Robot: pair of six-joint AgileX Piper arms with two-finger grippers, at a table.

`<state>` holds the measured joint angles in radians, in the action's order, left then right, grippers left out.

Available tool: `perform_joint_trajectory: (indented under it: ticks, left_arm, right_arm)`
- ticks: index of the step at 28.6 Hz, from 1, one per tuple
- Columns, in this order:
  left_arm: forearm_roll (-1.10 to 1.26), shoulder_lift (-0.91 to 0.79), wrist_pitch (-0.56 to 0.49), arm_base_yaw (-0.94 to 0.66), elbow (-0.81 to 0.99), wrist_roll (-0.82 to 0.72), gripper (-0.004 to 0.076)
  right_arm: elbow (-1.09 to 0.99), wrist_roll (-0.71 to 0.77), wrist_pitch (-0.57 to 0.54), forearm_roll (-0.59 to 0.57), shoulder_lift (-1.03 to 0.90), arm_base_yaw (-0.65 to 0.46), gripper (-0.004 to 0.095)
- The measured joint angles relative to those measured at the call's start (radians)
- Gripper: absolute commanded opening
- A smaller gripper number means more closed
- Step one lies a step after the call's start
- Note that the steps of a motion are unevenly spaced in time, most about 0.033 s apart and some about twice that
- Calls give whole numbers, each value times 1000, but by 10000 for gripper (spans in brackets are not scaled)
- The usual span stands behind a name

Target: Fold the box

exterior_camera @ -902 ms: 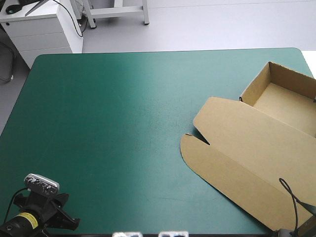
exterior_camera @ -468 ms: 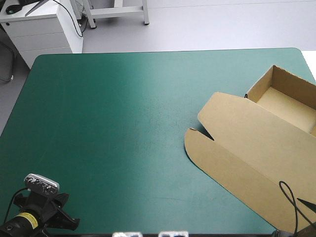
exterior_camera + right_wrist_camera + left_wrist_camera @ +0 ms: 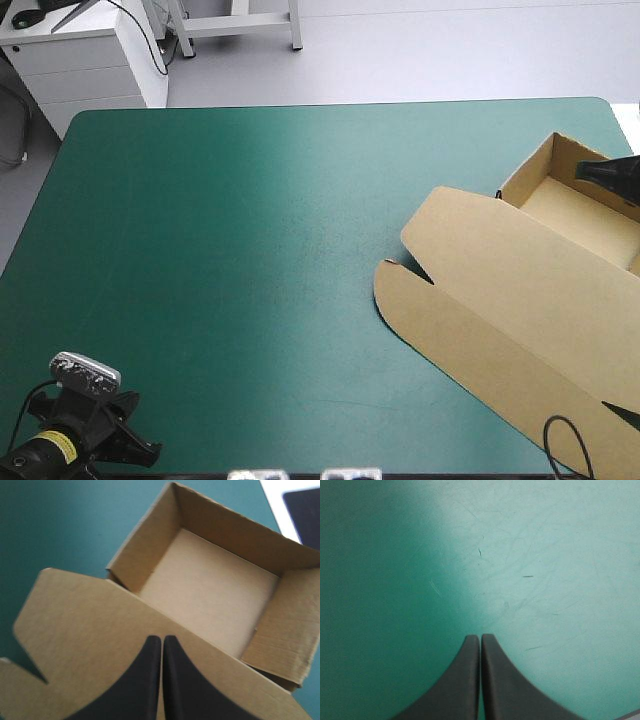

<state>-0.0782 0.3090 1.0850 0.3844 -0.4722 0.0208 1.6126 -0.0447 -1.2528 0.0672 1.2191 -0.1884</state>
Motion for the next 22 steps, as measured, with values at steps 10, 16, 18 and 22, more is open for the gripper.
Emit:
perform_joint_trajectory:
  ticks: [10, 16, 18, 22]
  left_arm:
    - [0, 0, 0, 0, 0, 2, -8]
    - [0, 0, 0, 0, 0, 2, -8]
    - [0, 0, 0, 0, 0, 2, -8]
    - [0, 0, 0, 0, 0, 2, -8]
  right_arm:
    - [-275, 88, -1, -40, -358, 310, -4]
    - [-609, 87, 0, -54, -584, 320, -4]
    - [-714, 85, 11, -46, -656, 320, -4]
    - [-970, 83, 66, -12, -825, 320, -4]
